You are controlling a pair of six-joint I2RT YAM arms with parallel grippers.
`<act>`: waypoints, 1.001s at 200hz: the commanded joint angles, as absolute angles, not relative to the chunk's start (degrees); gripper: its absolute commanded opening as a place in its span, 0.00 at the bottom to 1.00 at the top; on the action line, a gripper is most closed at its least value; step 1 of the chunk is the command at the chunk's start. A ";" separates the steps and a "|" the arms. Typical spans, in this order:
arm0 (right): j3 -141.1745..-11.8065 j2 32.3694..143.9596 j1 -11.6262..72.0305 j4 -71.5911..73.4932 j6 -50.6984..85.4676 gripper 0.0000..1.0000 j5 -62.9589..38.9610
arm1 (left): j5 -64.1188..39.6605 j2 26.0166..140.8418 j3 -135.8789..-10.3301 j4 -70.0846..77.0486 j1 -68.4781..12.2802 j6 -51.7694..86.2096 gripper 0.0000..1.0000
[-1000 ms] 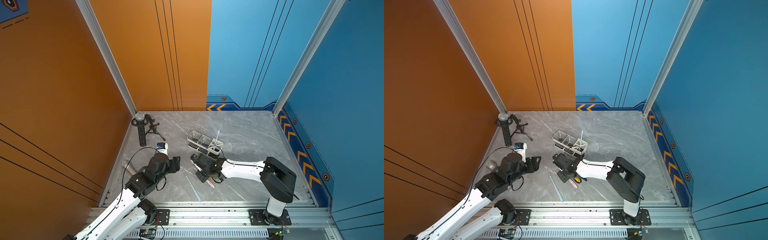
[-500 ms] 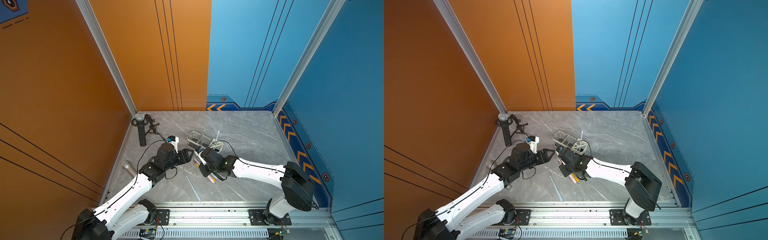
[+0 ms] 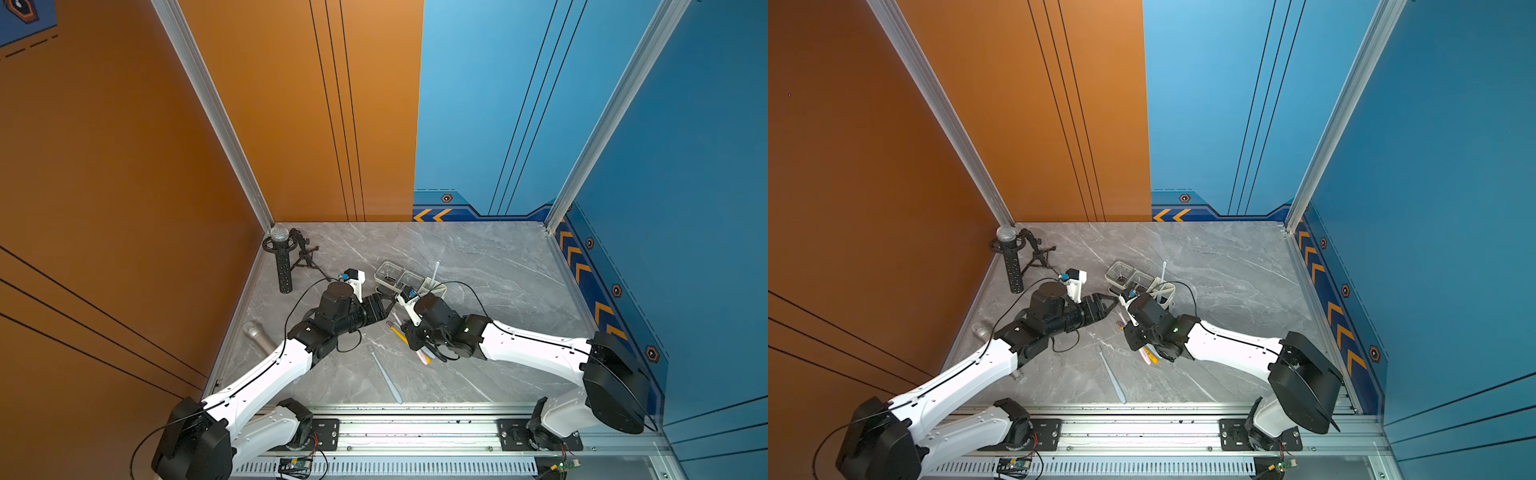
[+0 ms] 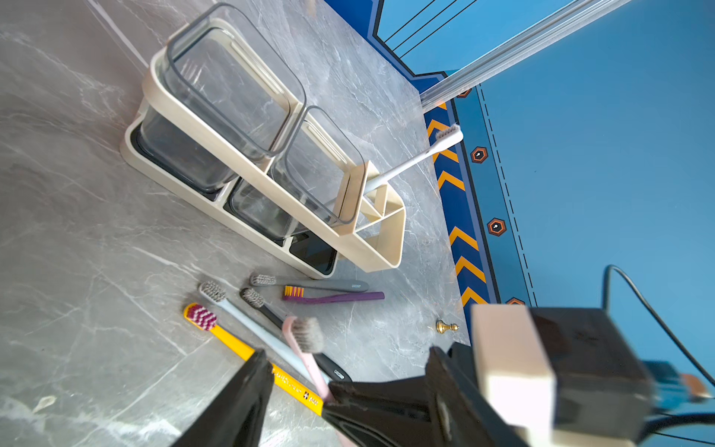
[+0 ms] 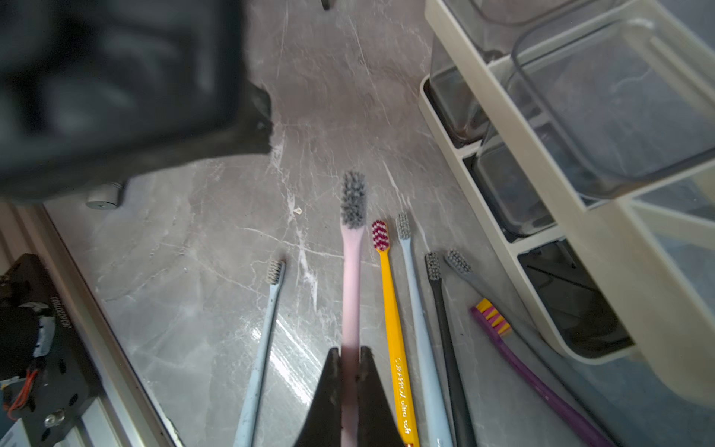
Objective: Place the toothbrush into the toothbrush holder
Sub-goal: Pick up the toothbrush from the center of the board.
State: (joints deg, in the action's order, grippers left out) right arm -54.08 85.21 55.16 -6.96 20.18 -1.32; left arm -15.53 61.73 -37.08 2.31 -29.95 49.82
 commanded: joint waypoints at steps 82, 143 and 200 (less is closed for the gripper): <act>-52.82 82.45 54.19 -0.60 23.24 0.00 -3.81 | -17.52 65.18 -39.02 7.27 -30.72 51.51 0.63; -51.59 79.97 53.27 2.20 24.43 0.00 -4.11 | -15.99 65.71 -38.85 8.51 -31.18 51.15 0.50; -51.83 80.22 51.64 2.76 24.57 0.00 -5.36 | -17.55 69.35 -40.78 9.98 -32.16 50.59 0.46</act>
